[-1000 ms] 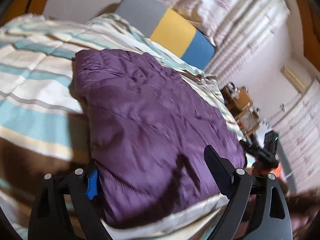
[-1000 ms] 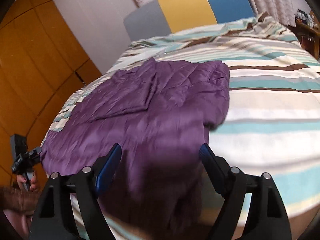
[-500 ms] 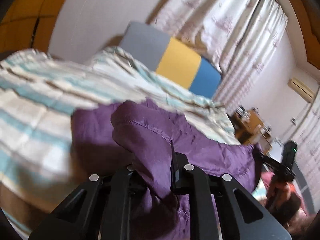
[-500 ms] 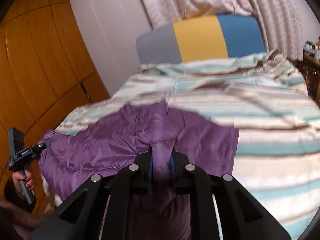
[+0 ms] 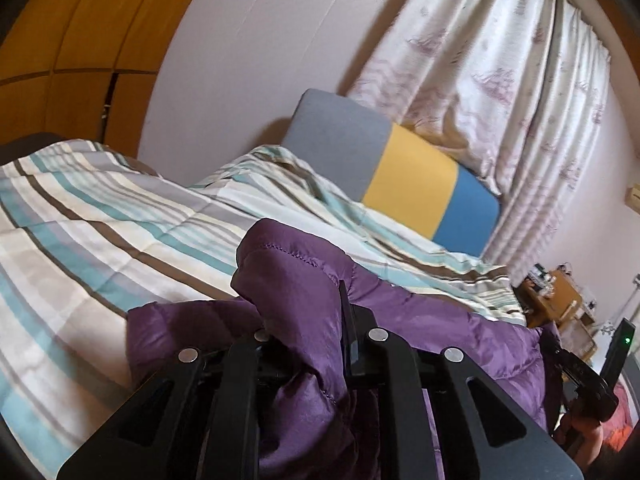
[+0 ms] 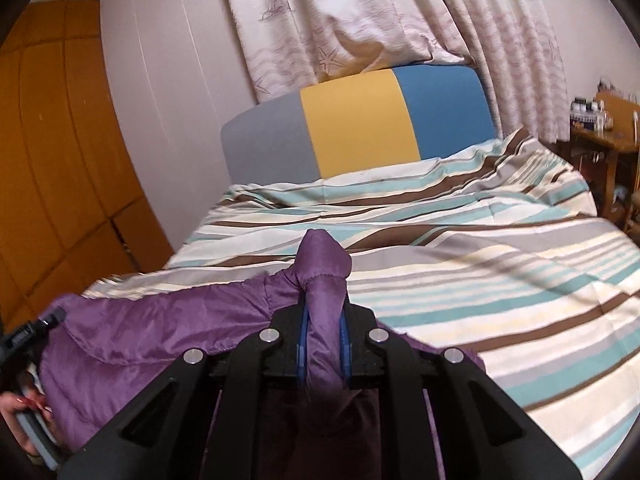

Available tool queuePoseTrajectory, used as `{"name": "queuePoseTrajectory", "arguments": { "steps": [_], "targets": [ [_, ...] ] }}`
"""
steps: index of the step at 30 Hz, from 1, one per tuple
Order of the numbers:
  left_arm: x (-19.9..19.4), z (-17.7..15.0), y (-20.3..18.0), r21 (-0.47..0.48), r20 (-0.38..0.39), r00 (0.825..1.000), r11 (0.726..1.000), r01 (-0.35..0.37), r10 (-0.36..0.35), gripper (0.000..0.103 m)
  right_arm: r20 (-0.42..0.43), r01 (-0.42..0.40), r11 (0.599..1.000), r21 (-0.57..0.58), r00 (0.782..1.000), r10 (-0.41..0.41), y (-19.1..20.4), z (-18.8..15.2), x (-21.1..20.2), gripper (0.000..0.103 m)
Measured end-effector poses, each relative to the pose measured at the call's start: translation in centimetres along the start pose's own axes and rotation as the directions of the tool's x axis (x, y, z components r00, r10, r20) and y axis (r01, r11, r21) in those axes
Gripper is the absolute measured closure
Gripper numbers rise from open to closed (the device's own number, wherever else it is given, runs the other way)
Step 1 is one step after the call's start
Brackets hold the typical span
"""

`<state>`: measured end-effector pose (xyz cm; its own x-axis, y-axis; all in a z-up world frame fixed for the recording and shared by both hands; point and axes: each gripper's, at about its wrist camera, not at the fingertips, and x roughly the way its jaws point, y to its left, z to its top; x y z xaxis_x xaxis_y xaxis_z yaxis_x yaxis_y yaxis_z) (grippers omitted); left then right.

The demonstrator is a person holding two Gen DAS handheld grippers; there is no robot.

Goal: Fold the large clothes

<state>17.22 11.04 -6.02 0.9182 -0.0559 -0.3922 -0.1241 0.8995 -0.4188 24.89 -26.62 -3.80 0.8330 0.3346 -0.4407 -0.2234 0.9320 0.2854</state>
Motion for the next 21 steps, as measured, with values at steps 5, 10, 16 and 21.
{"name": "queuePoseTrajectory", "arguments": {
  "steps": [5,10,16,21],
  "targets": [
    [0.1,-0.9,0.6,-0.012,0.022,1.000,1.000,0.011,-0.011,0.089,0.003,0.014,0.999,-0.029,1.000,-0.014,0.0,-0.7,1.9,0.092],
    [-5.3,-3.5,0.5,0.036,0.103,0.993,0.998,0.060,-0.064,0.089,0.072,-0.043,0.999,-0.009,0.996,0.043,-0.6,-2.0,-2.7,0.092],
    [-13.0,-7.0,-0.8,0.109,0.221,0.971,0.992,0.066,-0.089,0.089,0.150,-0.023,0.997,-0.071,0.988,0.034,0.5,-5.2,-10.3,0.092],
    [-17.6,-7.8,-2.5,0.212,0.331,0.938,0.977,0.036,-0.107,0.089,0.259,-0.032,0.996,-0.080,0.964,0.051,1.2,-5.0,-15.1,0.092]
  ]
}}
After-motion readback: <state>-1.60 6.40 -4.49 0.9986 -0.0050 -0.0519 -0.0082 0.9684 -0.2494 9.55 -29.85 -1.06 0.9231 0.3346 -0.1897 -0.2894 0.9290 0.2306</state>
